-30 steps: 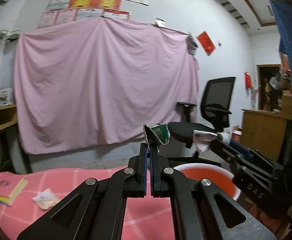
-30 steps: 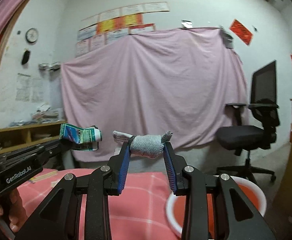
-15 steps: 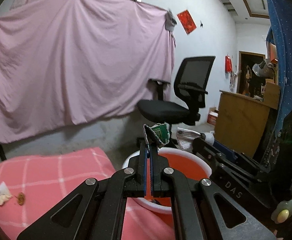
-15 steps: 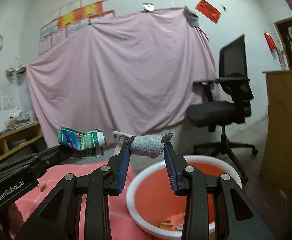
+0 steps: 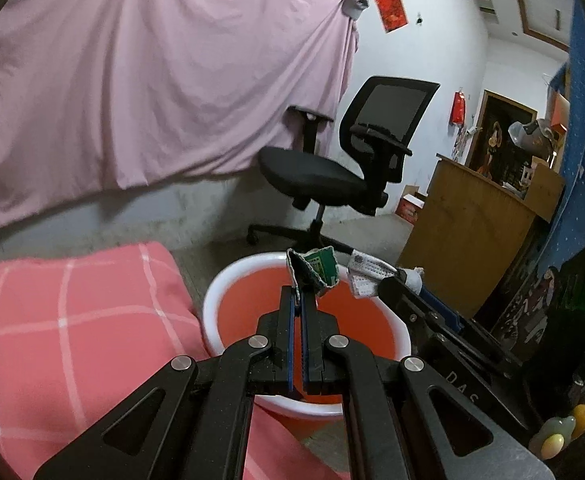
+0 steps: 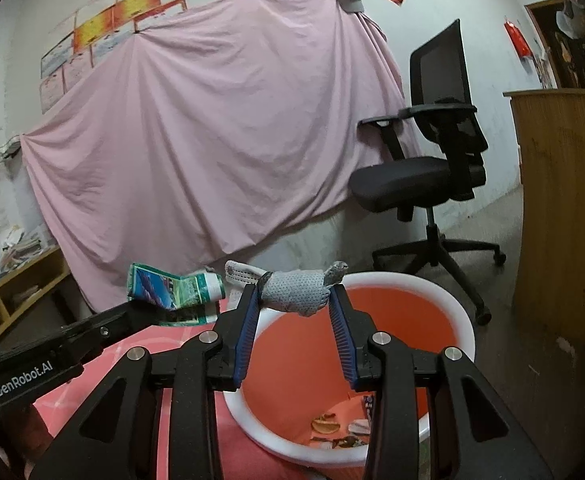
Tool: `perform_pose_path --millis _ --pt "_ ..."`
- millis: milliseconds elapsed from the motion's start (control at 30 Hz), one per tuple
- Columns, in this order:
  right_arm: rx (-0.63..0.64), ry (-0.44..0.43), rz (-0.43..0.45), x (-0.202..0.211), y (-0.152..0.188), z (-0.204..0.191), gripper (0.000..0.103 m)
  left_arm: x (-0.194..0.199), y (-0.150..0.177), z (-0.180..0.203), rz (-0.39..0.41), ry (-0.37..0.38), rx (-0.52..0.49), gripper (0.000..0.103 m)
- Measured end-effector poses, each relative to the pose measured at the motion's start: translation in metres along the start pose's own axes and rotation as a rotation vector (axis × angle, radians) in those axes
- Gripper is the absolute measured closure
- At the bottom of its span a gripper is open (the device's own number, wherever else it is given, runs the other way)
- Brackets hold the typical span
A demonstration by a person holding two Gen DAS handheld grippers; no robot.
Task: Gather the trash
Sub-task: 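Open both tools over the bucket to drop wrapper and grey scrap, then move both open tools back to the white packet and dried orange slice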
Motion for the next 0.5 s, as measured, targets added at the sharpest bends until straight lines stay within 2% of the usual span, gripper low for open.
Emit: perform_pose_path --millis 167,333,467,500 --pt "-0.009 0.011 -0.021 -0.003 0.001 0.002 0.064 -0.010 -0.002 -0.009 -0.056 0.015 0.044 0.099" --pt "-0.013 0.021 -0.040 -0.008 0.003 0.004 0.060 -0.006 0.002 -0.016 -0.061 -0.003 0.057 0.097" --pt "-0.011 0.025 -0.054 -0.011 0.004 0.004 0.059 0.000 0.002 -0.024 -0.037 -0.017 0.085 0.072" --pt "-0.011 0.024 -0.057 -0.011 0.004 0.004 0.059 0.004 0.002 -0.027 -0.020 -0.022 0.096 0.070"
Point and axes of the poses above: each gripper's, at about its wrist camera, not at the fingertips, and x roughly against the way its jaws point, z to its right, y to its underside, the point moved 1 cm from there along -x, roughly the way its jaws point
